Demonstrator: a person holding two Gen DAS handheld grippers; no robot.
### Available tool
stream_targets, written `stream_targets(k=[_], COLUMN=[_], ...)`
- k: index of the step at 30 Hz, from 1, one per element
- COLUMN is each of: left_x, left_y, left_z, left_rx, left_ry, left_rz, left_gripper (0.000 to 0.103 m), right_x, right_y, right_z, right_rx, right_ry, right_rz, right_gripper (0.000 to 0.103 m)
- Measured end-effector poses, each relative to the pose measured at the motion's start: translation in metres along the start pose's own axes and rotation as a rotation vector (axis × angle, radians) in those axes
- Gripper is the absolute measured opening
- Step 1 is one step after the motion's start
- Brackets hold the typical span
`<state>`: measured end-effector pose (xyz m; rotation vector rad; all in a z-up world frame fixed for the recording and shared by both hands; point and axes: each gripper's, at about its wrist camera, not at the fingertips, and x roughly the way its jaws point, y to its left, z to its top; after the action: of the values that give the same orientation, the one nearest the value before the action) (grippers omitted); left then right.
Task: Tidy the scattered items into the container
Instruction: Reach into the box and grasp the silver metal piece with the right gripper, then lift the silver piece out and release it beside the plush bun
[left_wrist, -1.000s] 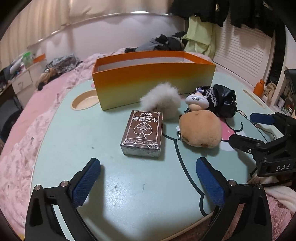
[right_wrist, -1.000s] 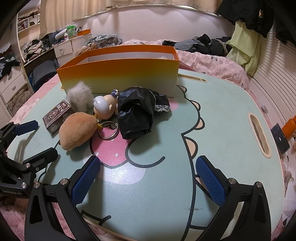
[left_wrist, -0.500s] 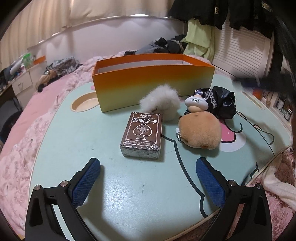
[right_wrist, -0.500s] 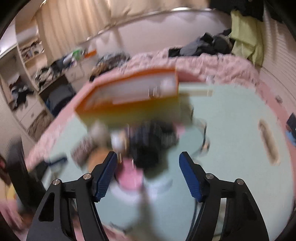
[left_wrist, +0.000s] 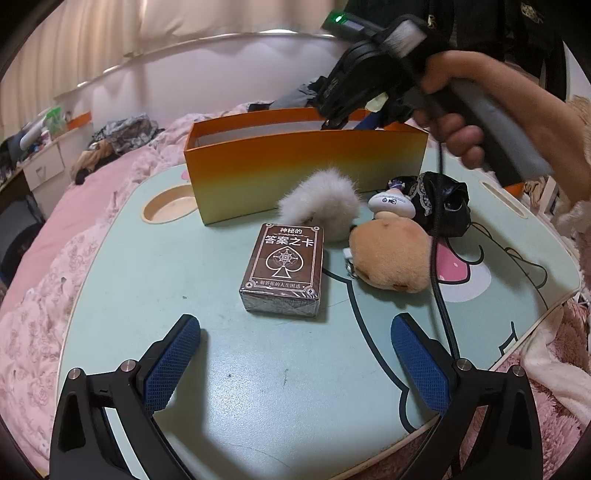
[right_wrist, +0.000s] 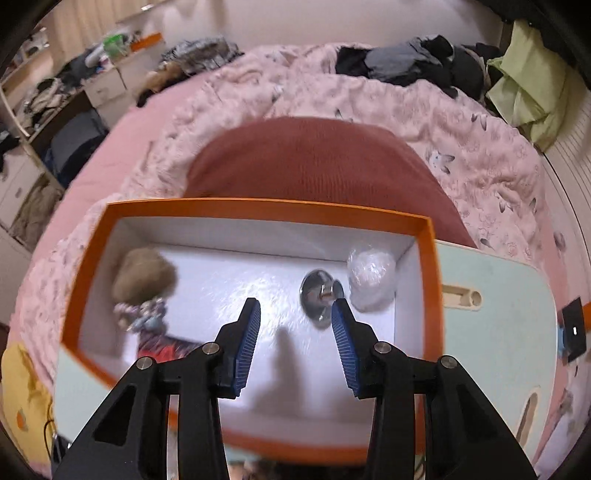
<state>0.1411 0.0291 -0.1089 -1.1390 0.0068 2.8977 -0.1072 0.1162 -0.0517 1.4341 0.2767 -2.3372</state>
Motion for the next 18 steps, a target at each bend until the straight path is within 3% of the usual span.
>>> stream_targets(k=[6, 7, 8, 12, 14, 18], left_x=[-0.001, -0.001, -0.001, -0.001, -0.001, -0.002], left_y=[-0.001, -0.001, -0.001, -0.001, -0.001, -0.001], left_z=[0.001, 0.001, 0.001, 0.001, 0.002, 0.001], left_rx=[0.001, 0.001, 0.001, 0.002, 0.001, 0.002], left_ry=[-0.004, -0.005, -0.005, -0.008, -0.008, -0.008], left_rz=[0.001, 0.001, 0.000, -0.001, 0.000, -0.001], left_gripper=[0.103, 0.103, 0.103, 0.103, 0.103, 0.103], right_x=[0.031, 0.034, 0.034, 0.027, 0.014, -0.038], right_y=[-0.003, -0.002, 0.000, -0.001, -0.006, -0.014], right_z=[0.014, 0.014, 0.013, 0.006, 0.001, -0.015], right_rx=[0.045, 0.036, 0.022, 0.019, 0.034, 0.046], right_ry=[0.099, 0.108, 0.091, 0.063, 0.002, -0.213], right_rz=[-0.028, -0.040, -0.060, -0.019, 0.016, 0.058], right_gripper=[0.042, 0.037, 0.031, 0.031, 0.031, 0.031])
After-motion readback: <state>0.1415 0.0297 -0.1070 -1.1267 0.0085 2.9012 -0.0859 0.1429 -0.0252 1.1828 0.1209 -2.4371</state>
